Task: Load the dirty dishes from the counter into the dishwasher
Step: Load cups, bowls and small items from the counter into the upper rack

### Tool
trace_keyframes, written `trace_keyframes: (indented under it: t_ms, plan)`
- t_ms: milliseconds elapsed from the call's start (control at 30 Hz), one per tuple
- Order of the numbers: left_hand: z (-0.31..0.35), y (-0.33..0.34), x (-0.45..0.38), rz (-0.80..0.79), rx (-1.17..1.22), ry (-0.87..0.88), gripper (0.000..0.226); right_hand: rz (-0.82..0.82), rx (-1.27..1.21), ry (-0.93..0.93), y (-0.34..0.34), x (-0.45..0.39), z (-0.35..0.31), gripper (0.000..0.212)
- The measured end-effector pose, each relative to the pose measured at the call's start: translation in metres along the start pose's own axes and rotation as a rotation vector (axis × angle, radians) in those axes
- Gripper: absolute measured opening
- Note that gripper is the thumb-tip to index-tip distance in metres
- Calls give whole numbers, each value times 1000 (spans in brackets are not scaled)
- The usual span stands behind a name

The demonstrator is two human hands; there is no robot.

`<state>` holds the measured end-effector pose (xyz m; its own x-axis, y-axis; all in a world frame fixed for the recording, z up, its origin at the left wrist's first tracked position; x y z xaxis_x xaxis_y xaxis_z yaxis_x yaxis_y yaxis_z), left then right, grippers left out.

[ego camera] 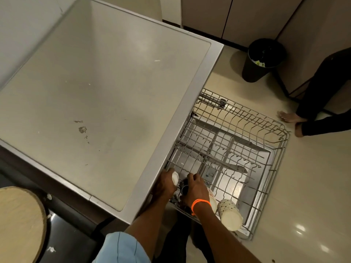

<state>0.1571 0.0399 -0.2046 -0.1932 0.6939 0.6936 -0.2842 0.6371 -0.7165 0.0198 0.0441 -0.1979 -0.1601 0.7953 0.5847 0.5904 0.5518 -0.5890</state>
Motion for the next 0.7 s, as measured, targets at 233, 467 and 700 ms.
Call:
trace_keyframes:
  t_ms: [233, 467, 700]
  plan:
    - [2, -15, 14, 37, -49, 4, 77, 10, -13, -18, -10, 10, -5, 79]
    - [14, -48, 50, 79, 85, 14, 63, 67, 33, -48, -53, 33, -34, 70]
    - [26, -80, 83, 64, 205, 72, 30, 107, 38, -73, -104, 59, -64, 62]
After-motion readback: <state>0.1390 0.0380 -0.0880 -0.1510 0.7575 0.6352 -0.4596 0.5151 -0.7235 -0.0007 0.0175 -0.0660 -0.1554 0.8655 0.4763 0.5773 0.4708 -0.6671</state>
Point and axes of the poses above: each hand's wrist, its own x-axis away from the middle knuckle, its own y-axis out of the palm, z = x × y, the point moved 9 cm from there along -x, towards the middle knuckle, and after that the axes turned 15 degrees about -x, right-handed, at the moved point
